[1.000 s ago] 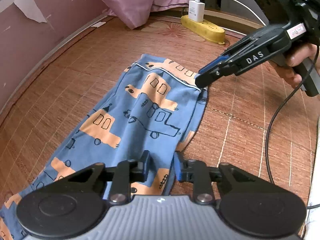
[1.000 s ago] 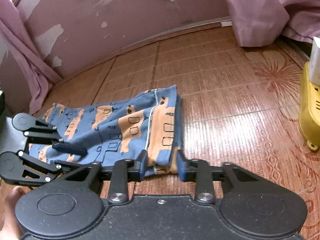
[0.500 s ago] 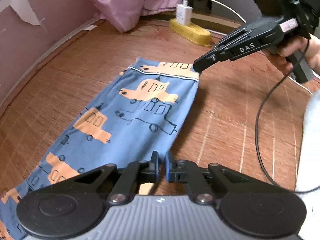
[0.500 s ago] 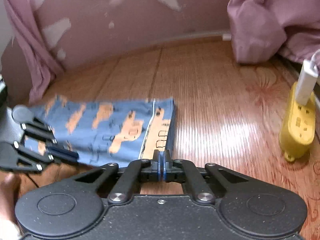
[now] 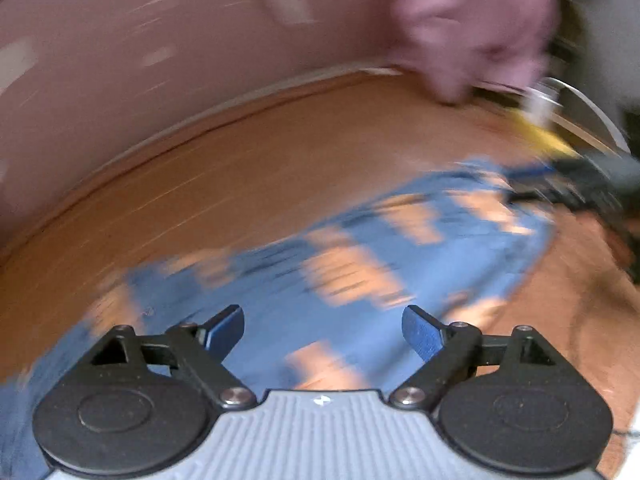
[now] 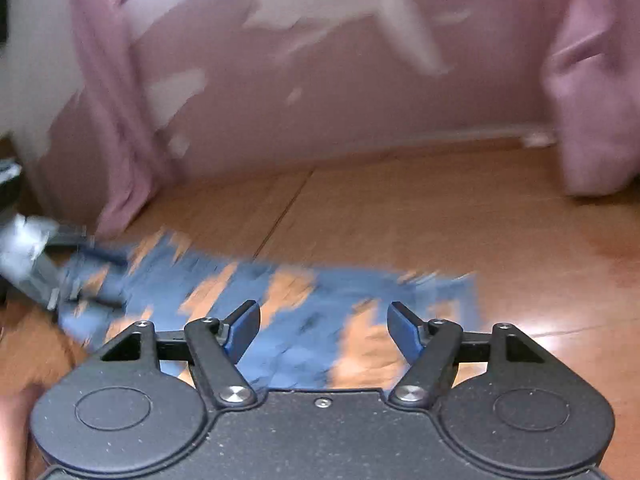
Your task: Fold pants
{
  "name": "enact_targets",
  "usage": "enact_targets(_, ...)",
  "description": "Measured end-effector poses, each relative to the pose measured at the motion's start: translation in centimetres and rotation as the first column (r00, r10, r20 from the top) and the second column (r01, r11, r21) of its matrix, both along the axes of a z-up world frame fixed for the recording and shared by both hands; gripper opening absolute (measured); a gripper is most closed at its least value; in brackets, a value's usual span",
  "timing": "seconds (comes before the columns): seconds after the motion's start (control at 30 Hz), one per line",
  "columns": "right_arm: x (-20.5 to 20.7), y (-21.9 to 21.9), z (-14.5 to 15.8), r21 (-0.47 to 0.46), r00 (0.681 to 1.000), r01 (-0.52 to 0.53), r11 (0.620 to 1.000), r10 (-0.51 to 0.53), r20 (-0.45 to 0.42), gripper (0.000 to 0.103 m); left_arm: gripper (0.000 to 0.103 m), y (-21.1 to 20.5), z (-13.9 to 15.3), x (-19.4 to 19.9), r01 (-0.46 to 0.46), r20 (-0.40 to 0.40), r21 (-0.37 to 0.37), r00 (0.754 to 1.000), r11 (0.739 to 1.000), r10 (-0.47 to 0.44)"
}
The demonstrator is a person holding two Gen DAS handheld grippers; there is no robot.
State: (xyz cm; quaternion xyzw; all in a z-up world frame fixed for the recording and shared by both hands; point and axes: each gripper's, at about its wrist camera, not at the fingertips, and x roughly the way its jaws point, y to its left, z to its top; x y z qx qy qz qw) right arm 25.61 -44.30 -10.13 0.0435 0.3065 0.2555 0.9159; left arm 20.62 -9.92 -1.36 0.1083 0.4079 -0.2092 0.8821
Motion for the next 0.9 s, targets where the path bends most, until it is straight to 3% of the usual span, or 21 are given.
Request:
enact_targets(0.07, 0.1, 2.1, -1.2, -0.104, 0.999, -0.035, 0.994, 0.032, -0.027, 0.072, 0.090, 4.4, -0.8, 0.2, -0.140, -0.018, -0.016, 0.990, 0.990, 0.139)
enact_targets(0.17, -1.0, 4.1, -1.8, -0.279, 0.997, -0.056, 0.959, 0.066, 0.027, 0.074, 0.090, 11.6, -1.3, -0.7, -0.326, -0.024, -0.063, 0.945, 0.943, 0.325)
enact_targets(0.27, -1.2, 4.0, -1.7, -0.264, 1.000, 0.008, 0.964, -0.002, 0.024, 0.077, 0.090, 17.2, -0.8, -2.2, -0.429, -0.011, -0.138, 0.902, 0.893, 0.432)
enact_targets(0.37, -0.8, 4.4, 0.3, -0.220, 0.993, 0.106, 0.970, -0.093, 0.067, 0.078, 0.090, 20.1, -0.5, -2.5, -0.457, -0.010, -0.187, 0.886, 0.870, 0.463)
enact_targets(0.43, 0.8, 5.7, 1.4, -0.152, 0.996, 0.089, 0.984, -0.086, 0.030, 0.087, 0.090, 20.1, -0.5, -1.7, -0.412, -0.027, -0.200, 0.909, 0.889, 0.416)
enact_targets(0.5, 2.9, 8.0, 2.0, -0.119, 1.000, 0.018, 0.993, -0.018, -0.003, 0.090, 0.093, 18.9, -0.4, -1.0, -0.332, 0.006, -0.194, 0.940, 0.923, 0.340)
enact_targets(0.57, 5.3, 11.2, 2.7, -0.142, 0.998, -0.061, 0.988, 0.061, -0.005, 0.090, 0.097, 17.2, -0.5, 0.3, -0.254, 0.028, -0.185, 0.964, 0.949, 0.263)
enact_targets(0.67, 9.1, 15.9, 3.9, -0.154, 0.984, -0.176, 0.972, 0.179, 0.001, 0.090, 0.094, 14.2, -1.2, 2.8, -0.181, 0.024, -0.125, 0.982, 0.975, 0.186)
enact_targets(0.7, 10.4, 17.2, 4.1, -0.141, 0.976, -0.218, 0.966, 0.219, -0.008, 0.088, 0.084, 13.3, -1.7, 3.6, -0.163, 0.020, -0.097, 0.986, 0.982, 0.165)
enact_targets(0.77, 12.8, 19.7, 4.5, -0.097, 0.951, -0.309, 0.946, 0.306, -0.045, 0.076, 0.048, 11.8, -2.5, 5.1, -0.143, -0.014, -0.025, 0.990, 0.989, 0.142)
enact_targets(0.8, 14.1, 20.9, 4.6, -0.071, 0.935, -0.352, 0.933, 0.347, -0.071, 0.066, 0.015, 11.4, -2.9, 5.7, -0.143, -0.040, -0.001, 0.989, 0.990, 0.143)
enact_targets(0.83, 15.1, 22.0, 4.4, -0.055, 0.918, -0.391, 0.919, 0.385, -0.091, 0.058, 0.008, 11.4, -3.3, 6.1, -0.152, -0.051, 0.009, 0.987, 0.988, 0.152)
enact_targets(0.9, 16.9, 23.9, 4.1, -0.026, 0.871, -0.481, 0.877, 0.474, -0.126, 0.053, 0.002, 11.9, -3.5, 5.5, -0.144, -0.034, -0.014, 0.989, 0.989, 0.144)
